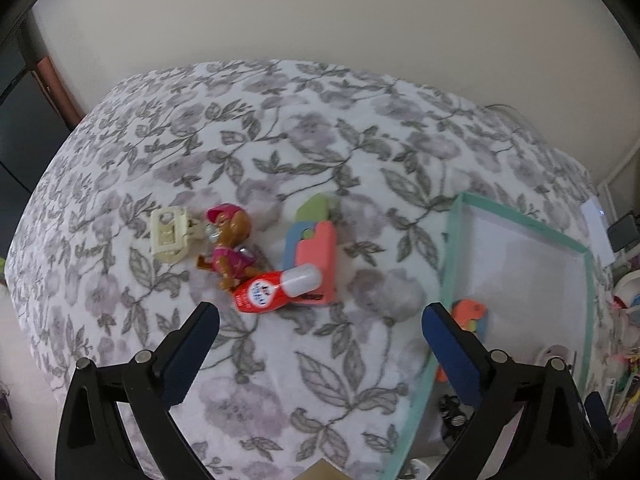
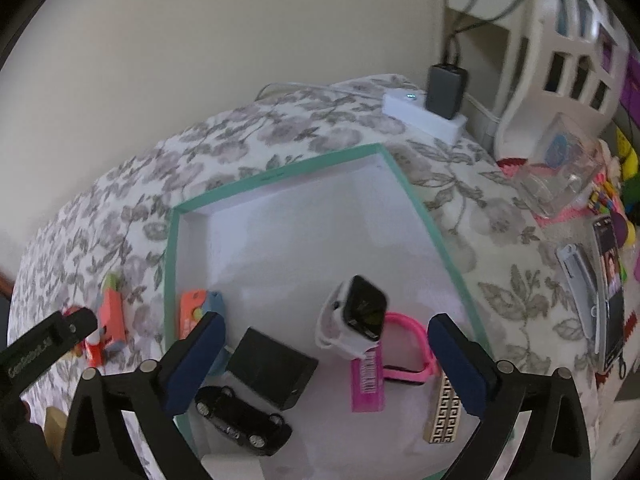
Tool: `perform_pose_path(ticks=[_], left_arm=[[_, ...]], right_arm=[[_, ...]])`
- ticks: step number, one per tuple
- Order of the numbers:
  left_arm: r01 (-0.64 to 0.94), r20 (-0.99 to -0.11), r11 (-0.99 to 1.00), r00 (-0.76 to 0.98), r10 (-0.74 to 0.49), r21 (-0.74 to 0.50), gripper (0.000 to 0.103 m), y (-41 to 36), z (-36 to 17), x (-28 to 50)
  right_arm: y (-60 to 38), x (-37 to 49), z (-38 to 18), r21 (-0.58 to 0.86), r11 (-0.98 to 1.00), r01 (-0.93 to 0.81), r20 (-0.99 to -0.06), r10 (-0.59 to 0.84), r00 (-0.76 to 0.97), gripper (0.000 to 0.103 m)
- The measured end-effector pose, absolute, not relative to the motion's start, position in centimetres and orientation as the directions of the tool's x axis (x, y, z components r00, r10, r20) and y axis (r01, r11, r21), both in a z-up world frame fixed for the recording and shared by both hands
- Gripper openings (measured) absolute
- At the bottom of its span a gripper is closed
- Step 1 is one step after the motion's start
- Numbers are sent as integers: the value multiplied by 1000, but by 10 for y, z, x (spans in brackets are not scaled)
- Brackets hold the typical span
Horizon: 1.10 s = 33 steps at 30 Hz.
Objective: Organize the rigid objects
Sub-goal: 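Open both tools to drop the smartwatch and carrot knife into the tray, then move both tools back to the white clip and pink dog figure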
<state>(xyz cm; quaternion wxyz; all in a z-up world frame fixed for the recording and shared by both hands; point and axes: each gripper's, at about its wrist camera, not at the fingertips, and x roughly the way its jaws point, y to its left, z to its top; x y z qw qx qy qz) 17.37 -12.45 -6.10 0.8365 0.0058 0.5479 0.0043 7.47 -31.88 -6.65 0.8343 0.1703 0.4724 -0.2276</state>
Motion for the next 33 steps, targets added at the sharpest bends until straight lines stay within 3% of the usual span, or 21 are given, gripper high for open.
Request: perform_pose_path(ticks=[16, 33], left_arm=[[-190, -926, 977, 341, 161, 100, 101, -35, -62, 182], [-378, -951, 926, 293, 99, -20, 101, 64, -78, 189]], right_arm=[[-240, 102, -55, 148, 926, 346, -860, -52, 508, 103], [-186, 125, -68, 203, 956, 212, -857, 68, 511, 103]])
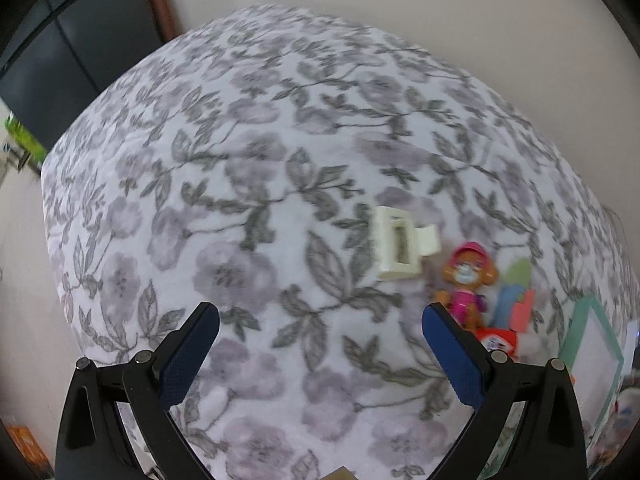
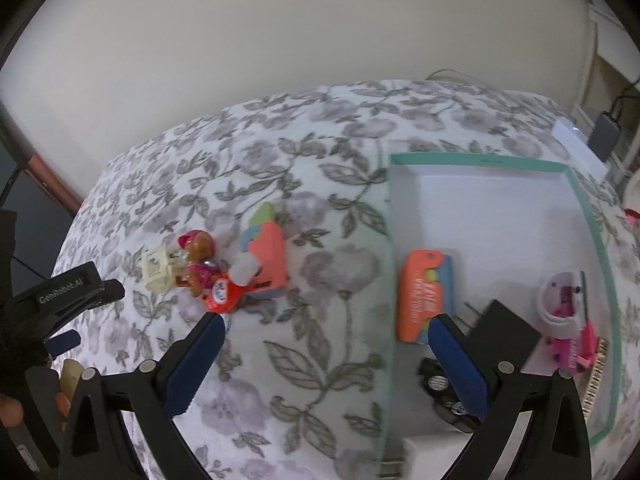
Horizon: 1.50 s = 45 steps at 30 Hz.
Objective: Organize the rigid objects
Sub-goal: 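Move both tools back to the white clip and pink dog figure, then grasp the white clip with the left tool while the right grasps the pink dog figure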
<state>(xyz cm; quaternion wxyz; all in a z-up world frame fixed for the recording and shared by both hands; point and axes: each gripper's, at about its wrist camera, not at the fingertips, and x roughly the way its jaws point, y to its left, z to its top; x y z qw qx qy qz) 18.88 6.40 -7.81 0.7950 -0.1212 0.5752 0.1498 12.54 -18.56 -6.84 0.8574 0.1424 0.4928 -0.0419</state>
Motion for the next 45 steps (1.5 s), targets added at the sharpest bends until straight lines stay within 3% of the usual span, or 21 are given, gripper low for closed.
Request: perform_pose_path(ticks=[8, 17, 27, 33, 35, 37, 39, 45], left_arm=[[-399, -956, 913, 290, 39, -84, 101, 94, -95, 194], [-319, -940, 927, 331, -84, -195, 101, 100, -93, 221], [-194, -942, 968, 322, -90, -159, 101, 81, -109, 249], [-159, -947, 978, 311, -77, -132, 82, 73, -119, 257], [-143, -948, 983, 310, -69, -118, 74, 69, -122, 260], [-139, -953, 986, 298, -51, -96, 60, 68, -126, 263], [-135, -955, 986, 292, -59, -102, 55, 69, -130, 265], [-112, -954, 991, 297, -42, -78, 50, 64, -138, 268]], right_arm=[[-167, 140, -76, 240, 956, 171, -852, 123, 508, 103], [-145, 168, -74, 209, 973, 96, -853, 133, 505, 102], [-106, 208, -77, 192, 981, -17, -865, 177, 469, 78], [-83, 222, -92, 163, 984, -77, -889, 181, 422, 72], [-80, 225, -99, 155, 984, -86, -897, 177, 404, 65], [-77, 227, -106, 147, 985, -93, -904, 172, 391, 62], [-74, 228, -112, 136, 985, -101, -910, 165, 381, 62], [-65, 237, -131, 126, 986, -112, -924, 158, 348, 57]])
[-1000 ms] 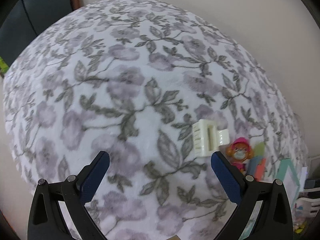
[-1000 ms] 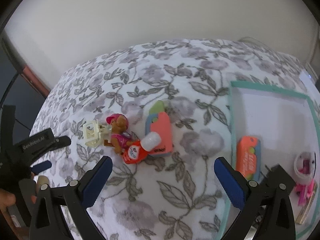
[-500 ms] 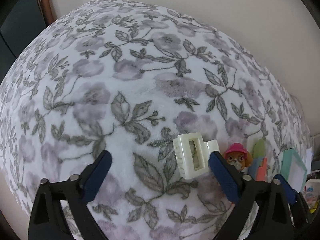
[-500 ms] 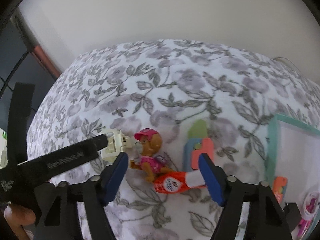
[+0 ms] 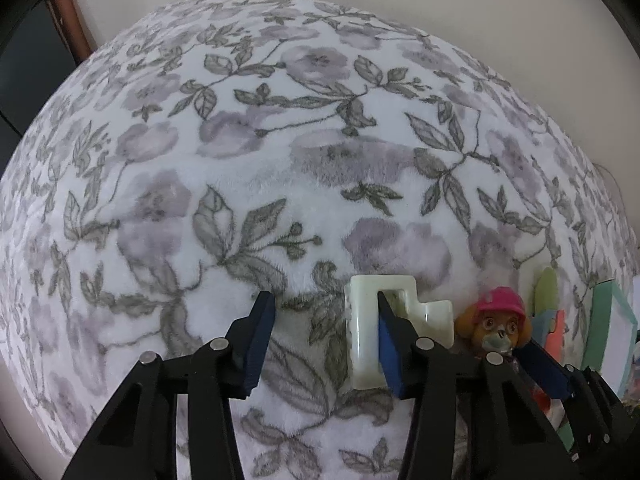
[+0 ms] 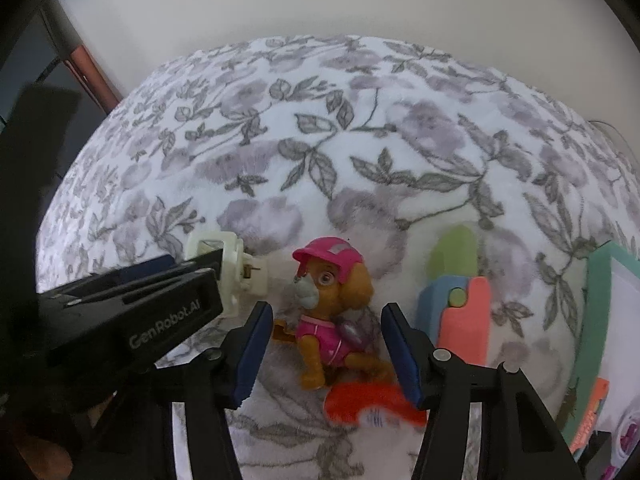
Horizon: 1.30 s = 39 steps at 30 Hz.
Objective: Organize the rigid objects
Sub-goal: 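Grasp the white clip with the left tool while the right grasps the pink dog figure, then carry the white clip with the left tool while the right carries the dog figure to the tray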
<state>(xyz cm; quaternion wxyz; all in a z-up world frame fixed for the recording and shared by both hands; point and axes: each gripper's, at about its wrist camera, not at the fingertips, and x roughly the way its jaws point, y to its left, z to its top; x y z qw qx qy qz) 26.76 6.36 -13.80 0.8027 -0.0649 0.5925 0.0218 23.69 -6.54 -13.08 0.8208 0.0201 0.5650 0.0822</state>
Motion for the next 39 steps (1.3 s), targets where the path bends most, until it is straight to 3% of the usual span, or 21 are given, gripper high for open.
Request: perform_pose_path(ticks=[8, 10, 13, 26, 39], left_arm=[[-118, -949, 990, 313, -34, -75, 47, 62, -139, 275], [-119, -947, 990, 320, -37, -79, 34, 61, -138, 274], [-117, -945, 990, 325, -40, -82, 12, 58, -135, 271], [-167, -958, 985, 288, 1, -49, 12, 62, -123, 243], [-162, -928, 982, 370, -35, -101, 12, 31, -49, 202]], right_arm=[[-67, 238, -135, 149, 985, -85, -915, 170, 366, 49], [-69, 237, -133, 162, 984, -76, -912, 178, 370, 41], [-72, 236, -131, 193, 980, -57, -911, 201, 360, 41], [-79, 203, -98, 207, 977, -51, -891, 210, 403, 41], [-120, 146, -44, 212, 976, 49, -849, 159, 503, 41]])
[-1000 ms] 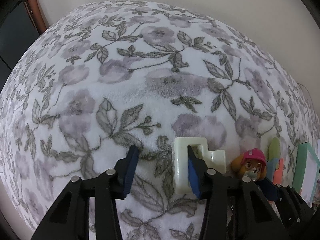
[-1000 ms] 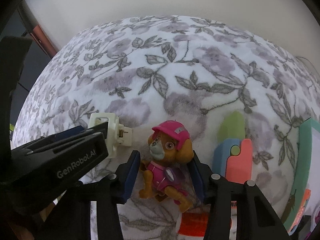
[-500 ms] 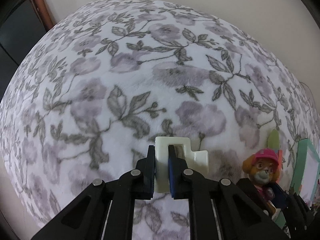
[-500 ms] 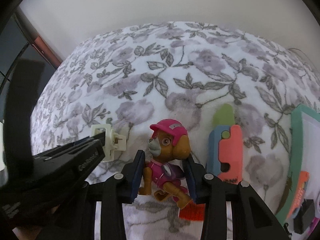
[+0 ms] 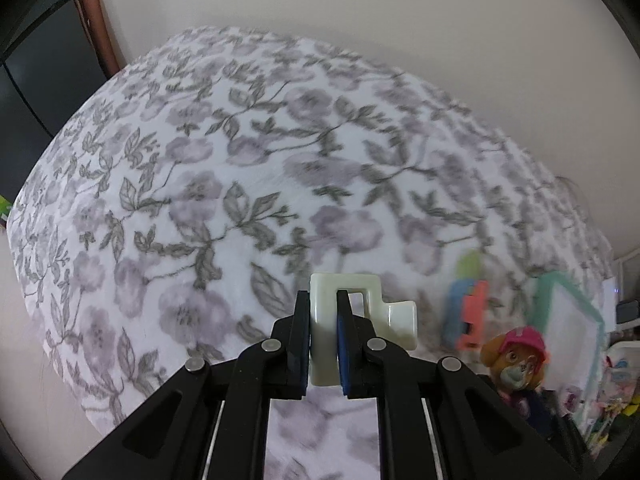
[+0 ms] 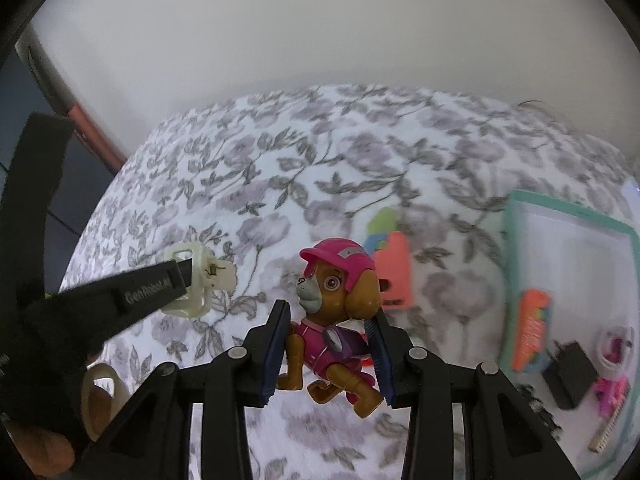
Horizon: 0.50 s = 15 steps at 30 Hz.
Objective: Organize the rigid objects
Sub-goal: 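Carry the white clip with the left tool while the right carries the dog figure to the tray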
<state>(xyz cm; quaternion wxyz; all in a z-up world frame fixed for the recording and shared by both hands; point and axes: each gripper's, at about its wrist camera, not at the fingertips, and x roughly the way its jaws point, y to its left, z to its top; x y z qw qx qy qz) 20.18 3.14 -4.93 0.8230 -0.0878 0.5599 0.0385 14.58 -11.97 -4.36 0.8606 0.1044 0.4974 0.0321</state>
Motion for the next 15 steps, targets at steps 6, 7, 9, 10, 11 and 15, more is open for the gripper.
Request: perform_pose_path(ticks=[6, 7, 9, 10, 11, 15], left_arm=[[-119, -900, 984, 431, -72, -136, 12, -3, -9, 186], [-112, -895, 983, 439, -81, -144, 12, -11, -3, 183], [-99, -888, 982, 450, -98, -159, 12, -23, 6, 178], [-89, -884, 982, 456, -106, -164, 12, -31, 11, 175], [-81, -881, 983, 460, -110, -165, 12, -38, 14, 173], [-40, -870, 984, 475, -135, -174, 12, -70, 24, 165]], right_arm=[[-168, 121, -20, 230, 955, 186, -827, 92, 554, 41], [-178, 118, -17, 230, 949, 215, -827, 73, 558, 41], [-195, 111, -11, 236, 935, 263, -821, 46, 570, 41], [-203, 108, -8, 237, 928, 286, -818, 31, 575, 41], [-213, 104, -5, 236, 921, 309, -814, 14, 580, 41], [-244, 93, 2, 237, 894, 380, -808, -35, 588, 41]])
